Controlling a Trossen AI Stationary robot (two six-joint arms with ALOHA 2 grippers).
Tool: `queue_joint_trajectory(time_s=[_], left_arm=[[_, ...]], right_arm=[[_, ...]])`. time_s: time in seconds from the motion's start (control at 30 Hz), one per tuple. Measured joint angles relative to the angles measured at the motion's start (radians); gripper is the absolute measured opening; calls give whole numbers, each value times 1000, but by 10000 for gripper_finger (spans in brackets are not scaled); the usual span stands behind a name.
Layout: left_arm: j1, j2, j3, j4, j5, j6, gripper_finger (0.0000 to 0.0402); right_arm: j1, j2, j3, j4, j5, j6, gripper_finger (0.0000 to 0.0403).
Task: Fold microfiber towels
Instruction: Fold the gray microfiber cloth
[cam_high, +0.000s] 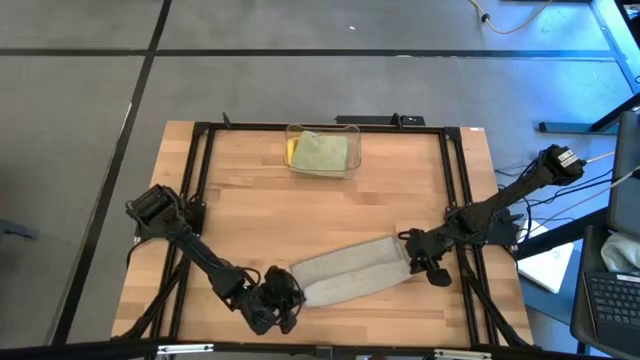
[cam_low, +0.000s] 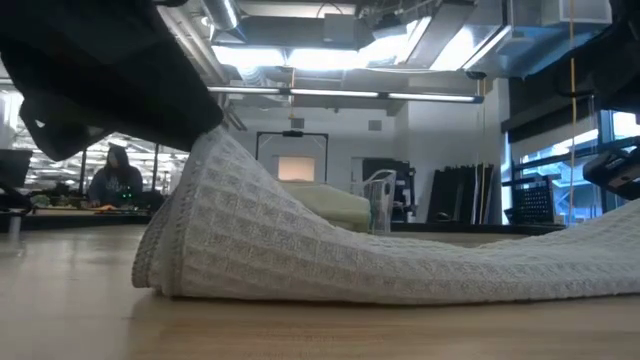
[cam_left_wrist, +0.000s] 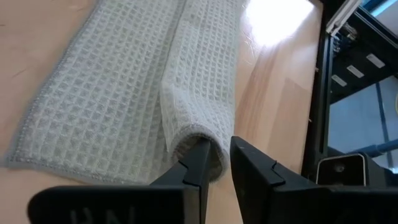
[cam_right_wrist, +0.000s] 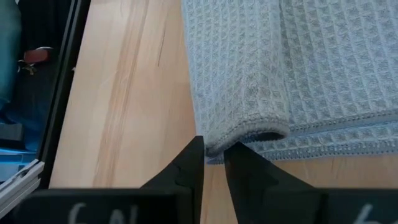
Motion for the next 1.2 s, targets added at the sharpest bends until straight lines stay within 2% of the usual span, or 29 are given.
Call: queue_joint_trajectory(time_s=[0.37,0.5,0.7,0.8,0.97,1.2], left_arm=[[-1,0,0,1,3,-34,53],[1,0,0,3,-28,-45,56],[33,0,0,2,-40,-33,51],[46,1,0,2,-40,-33,51],[48,2,0,2,-29,-34,51],[40,2,0,1,30,-123,51]], right_arm=[[0,0,0,40,34,-1,66],[0,0,0,45,35,-2,66],[0,0,0,57,105,-4,65],[0,0,0,58,121,-5,53],[0,0,0,58,124,-6,9],[0,0,0,55,123,-23,13]])
